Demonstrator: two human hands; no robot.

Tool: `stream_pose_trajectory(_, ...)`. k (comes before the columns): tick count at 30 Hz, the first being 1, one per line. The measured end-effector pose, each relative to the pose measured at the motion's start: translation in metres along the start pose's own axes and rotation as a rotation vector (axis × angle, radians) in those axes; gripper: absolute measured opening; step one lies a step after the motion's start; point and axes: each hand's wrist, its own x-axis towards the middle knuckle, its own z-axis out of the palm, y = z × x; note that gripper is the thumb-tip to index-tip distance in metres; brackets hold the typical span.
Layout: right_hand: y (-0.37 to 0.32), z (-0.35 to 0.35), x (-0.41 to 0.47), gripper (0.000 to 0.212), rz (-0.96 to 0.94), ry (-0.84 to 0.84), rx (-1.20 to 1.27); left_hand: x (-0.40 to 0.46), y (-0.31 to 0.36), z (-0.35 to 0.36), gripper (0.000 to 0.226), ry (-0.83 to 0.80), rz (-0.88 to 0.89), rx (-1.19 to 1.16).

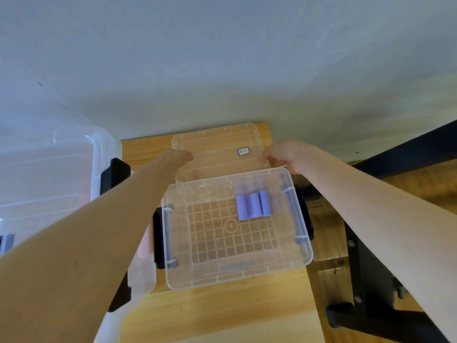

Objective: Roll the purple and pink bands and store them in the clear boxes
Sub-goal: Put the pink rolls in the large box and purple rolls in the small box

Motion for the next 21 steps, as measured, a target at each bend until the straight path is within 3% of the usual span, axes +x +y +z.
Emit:
stream_pose_trajectory(5, -0.003, -0.003, -0.004, 0.015, -0.069, 0.063, 0.224, -0.003, 0.012, -0.003, 0.046, 0.082, 0.053, 0.036)
stream_pose_trajectory(7, -0.01, -0.007, -0.011, 0.007, -0.105, 0.116, 0.21, -0.004, 0.02, -0.007, 0.043, 0.126, 0.081, 0.066)
stream_pose_trajectory(9, -0.015, -0.012, -0.019, 0.026, -0.129, 0.133, 0.182, -0.01, 0.028, -0.012, 0.038, 0.17, 0.112, 0.103)
stream_pose_trajectory(15, -0.011, -0.028, -0.067, 0.009, -0.171, 0.219, 0.035, -0.04, 0.024, -0.027, 0.03, 0.166, 0.164, 0.097)
stream_pose_trajectory(18, 0.002, -0.032, -0.09, 0.03, -0.235, 0.218, 0.014, -0.058, 0.009, -0.028, 0.033, 0.146, 0.129, 0.107)
stream_pose_trajectory(21, 0.017, -0.03, -0.115, 0.035, -0.26, 0.217, 0.005, -0.074, -0.006, -0.025, 0.034, 0.15, 0.089, 0.089)
